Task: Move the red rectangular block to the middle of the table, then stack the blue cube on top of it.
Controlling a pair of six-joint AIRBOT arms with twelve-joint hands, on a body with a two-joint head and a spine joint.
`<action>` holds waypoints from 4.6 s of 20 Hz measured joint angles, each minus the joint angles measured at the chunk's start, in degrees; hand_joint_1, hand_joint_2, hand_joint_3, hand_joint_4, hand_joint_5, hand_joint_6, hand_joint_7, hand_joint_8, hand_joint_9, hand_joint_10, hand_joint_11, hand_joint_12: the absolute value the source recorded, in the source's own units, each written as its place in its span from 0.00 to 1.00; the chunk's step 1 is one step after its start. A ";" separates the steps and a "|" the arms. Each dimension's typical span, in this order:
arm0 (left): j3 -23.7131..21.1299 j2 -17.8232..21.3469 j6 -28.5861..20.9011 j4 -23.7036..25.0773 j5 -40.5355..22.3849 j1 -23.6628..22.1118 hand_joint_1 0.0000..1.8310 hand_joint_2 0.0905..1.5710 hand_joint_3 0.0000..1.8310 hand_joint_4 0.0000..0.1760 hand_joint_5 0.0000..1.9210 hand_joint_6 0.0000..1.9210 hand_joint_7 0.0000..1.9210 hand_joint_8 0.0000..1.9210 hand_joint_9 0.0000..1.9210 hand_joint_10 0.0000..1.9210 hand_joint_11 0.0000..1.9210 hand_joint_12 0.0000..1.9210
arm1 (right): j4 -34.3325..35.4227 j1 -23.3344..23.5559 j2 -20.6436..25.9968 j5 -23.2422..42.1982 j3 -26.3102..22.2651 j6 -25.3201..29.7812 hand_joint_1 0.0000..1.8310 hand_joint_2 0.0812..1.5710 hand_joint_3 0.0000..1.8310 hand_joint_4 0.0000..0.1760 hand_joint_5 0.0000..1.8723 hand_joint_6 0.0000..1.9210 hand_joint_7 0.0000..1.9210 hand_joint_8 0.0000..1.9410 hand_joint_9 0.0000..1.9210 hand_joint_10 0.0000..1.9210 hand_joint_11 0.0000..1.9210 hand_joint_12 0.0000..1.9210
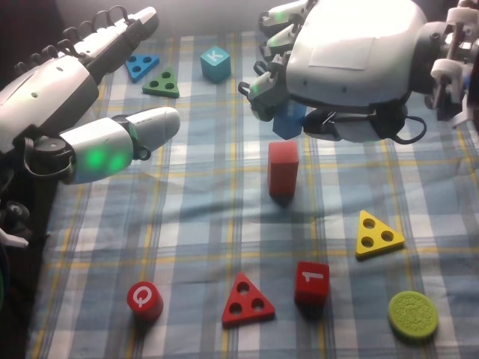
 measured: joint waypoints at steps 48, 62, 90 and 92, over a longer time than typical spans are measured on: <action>0.00 0.00 -0.44 -0.26 -0.26 0.59 0.24 0.78 0.00 0.21 0.00 0.00 0.00 0.00 0.00 0.00 0.00 0.00 | -15.67 0.00 -1.25 -0.04 1.88 15.67 0.67 0.74 0.00 0.00 0.44 0.52 0.47 0.71 0.28 0.78 0.01 1.00; 0.00 0.00 -0.44 -0.28 -0.26 0.59 0.23 0.78 0.00 0.27 0.00 0.00 0.00 0.00 0.00 0.00 0.00 0.00 | -16.02 0.00 -1.25 -0.48 1.88 15.67 0.61 0.82 0.00 0.00 0.27 0.80 0.40 0.77 0.24 0.76 0.00 0.99; 0.00 0.00 -0.44 -0.42 -0.44 0.66 0.24 0.78 0.00 0.24 0.00 0.00 0.00 0.00 0.00 0.00 0.00 0.00 | -16.09 0.00 -1.25 -0.68 1.64 15.72 0.51 0.78 0.00 0.00 0.23 0.52 0.33 0.60 0.23 0.71 0.00 0.96; 0.00 0.00 -0.44 -0.42 -0.44 0.66 0.22 0.78 0.00 0.28 0.00 0.00 0.00 0.00 0.00 0.00 0.00 0.00 | -16.09 0.00 -1.25 -0.68 1.62 15.69 0.44 0.76 0.00 0.00 0.21 0.27 0.30 0.28 0.20 0.54 0.00 0.87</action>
